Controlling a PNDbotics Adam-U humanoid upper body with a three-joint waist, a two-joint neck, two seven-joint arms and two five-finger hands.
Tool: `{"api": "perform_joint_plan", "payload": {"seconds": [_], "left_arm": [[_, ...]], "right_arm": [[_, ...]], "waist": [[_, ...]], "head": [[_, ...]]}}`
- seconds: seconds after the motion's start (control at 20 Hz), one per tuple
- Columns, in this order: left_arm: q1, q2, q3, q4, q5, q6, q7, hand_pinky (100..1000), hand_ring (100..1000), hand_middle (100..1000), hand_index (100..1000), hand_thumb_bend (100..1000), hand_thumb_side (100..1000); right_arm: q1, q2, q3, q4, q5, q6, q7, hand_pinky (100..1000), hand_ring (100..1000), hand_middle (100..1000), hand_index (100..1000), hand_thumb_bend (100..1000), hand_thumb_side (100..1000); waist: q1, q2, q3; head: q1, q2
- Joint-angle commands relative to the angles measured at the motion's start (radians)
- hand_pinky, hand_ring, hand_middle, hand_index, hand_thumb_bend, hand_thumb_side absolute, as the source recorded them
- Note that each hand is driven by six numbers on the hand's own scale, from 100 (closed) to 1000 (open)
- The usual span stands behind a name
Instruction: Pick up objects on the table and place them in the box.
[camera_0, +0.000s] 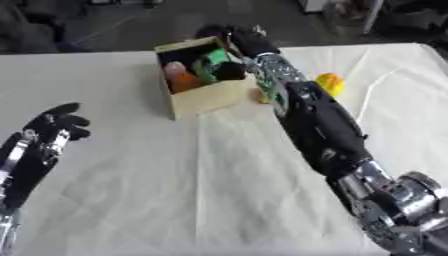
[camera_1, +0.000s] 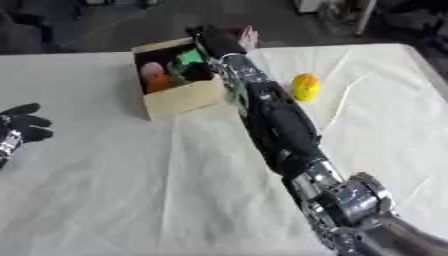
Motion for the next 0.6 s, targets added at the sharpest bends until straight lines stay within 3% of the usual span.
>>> {"api": "perform_joint_plan", "payload": {"seconds": [0.05,0.15,0.3,0.6], "left_arm": [[-0.012,0.002,0.002,-0.02,0.004,0.0,-0.001,819,701,680,904,100,807],[-0.01,0.003,0.003,-0.019,0.003,0.002,-0.001,819,701,680,904,100,809],[-0.007,0.006,0.006,-0.017,0.001,0.004,0.001,819,700,679,903,100,813],[0.002,0.011,0.009,-0.013,-0.01,0.006,-0.001,820,700,679,900,100,821]], "right_arm": [[-0.021,-0.022,0.001,-0.034,0.005,-0.009,-0.006,848,805,864,985,270,700],[-0.027,-0.046,-0.011,-0.047,0.003,0.011,-0.024,849,801,860,984,229,617],[-0.039,-0.11,-0.035,-0.043,0.005,0.056,-0.011,852,807,871,987,120,406],[-0.038,-0.247,-0.104,0.016,0.033,0.197,0.103,859,834,909,999,126,420]], "waist": [[0.015,-0.008,-0.003],[0.014,-0.008,-0.009],[0.008,-0.009,-0.022],[-0.009,-0.011,-0.04]], "head": [[-0.001,-0.003],[-0.002,-0.003],[0.0,-0.003],[0.004,-0.003]]}}
